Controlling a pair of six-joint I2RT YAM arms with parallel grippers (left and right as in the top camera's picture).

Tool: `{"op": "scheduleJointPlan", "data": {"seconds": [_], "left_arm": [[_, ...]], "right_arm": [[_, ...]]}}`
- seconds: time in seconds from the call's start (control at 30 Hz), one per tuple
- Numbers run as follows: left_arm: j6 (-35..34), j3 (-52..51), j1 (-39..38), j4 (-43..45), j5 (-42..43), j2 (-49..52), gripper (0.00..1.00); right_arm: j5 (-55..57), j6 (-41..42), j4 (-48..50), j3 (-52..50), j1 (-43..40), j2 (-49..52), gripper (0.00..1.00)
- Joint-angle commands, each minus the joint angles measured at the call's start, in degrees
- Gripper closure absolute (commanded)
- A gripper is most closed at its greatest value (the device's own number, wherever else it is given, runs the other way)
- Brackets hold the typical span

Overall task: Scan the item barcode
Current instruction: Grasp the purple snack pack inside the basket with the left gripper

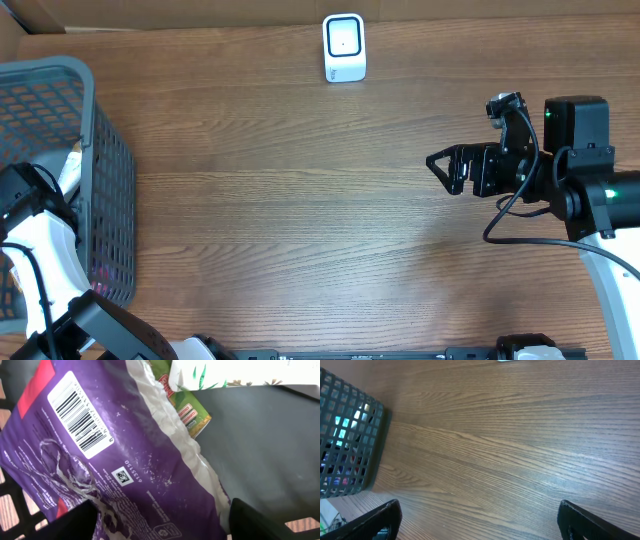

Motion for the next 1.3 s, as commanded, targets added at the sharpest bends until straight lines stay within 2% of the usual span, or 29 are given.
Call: {"op": "scheduleJointPlan", "data": {"seconds": [0.0, 0.07, 0.13, 0.17, 0.2, 0.23, 0.47, 0.87, 1.1, 1.27], "left_arm": [[0.13, -4.07, 0.20, 1.42, -2.97, 6.12, 0.37], [0.13, -4.07, 0.20, 1.38, -2.97, 6.82, 0.44], [0.13, -4.07, 0.20, 1.38, -2.97, 7.02, 0.56], [0.15, -4.07, 0.20, 1.38, -2.97, 6.99, 0.66], [0.15, -4.07, 0.17, 1.38, -2.97, 6.99, 0.89], [0.20, -4.04, 0.20, 1.33, -2.97, 6.99, 0.96], [2.29, 2.40, 0.17, -3.87, -2.34, 4.90, 0.96], [5.44, 27.04, 0.07, -18.01, -2.34, -3.52, 0.96], [5.77, 28.96, 0.07, -19.19, 0.44, -8.79, 0.96], [15.58, 31.74, -1.86, -16.79, 8.26, -13.20, 0.96]], "right_arm": [[-0.70, -0.22, 0.50, 1.36, 0.22, -0.20, 0.00], [-0.70, -0.22, 0.48, 1.36, 0.22, -0.20, 0.00], [-0.70, -0.22, 0.46, 1.36, 0.22, -0.20, 0.00], [-0.72, -0.22, 0.50, 1.36, 0.22, -0.20, 0.00], [-0.72, -0.22, 0.50, 1.36, 0.22, -0.20, 0.00], [-0.70, -0.22, 0.50, 1.36, 0.22, -0.20, 0.00], [-0.70, -0.22, 0.52, 1.36, 0.22, -0.20, 0.00], [-0.72, -0.20, 0.48, 1.36, 0.22, -0.20, 0.00], [-0.72, -0.20, 0.48, 1.36, 0.22, -0.20, 0.00], [-0.72, -0.20, 0.66, 1.36, 0.22, -0.20, 0.00]]}}
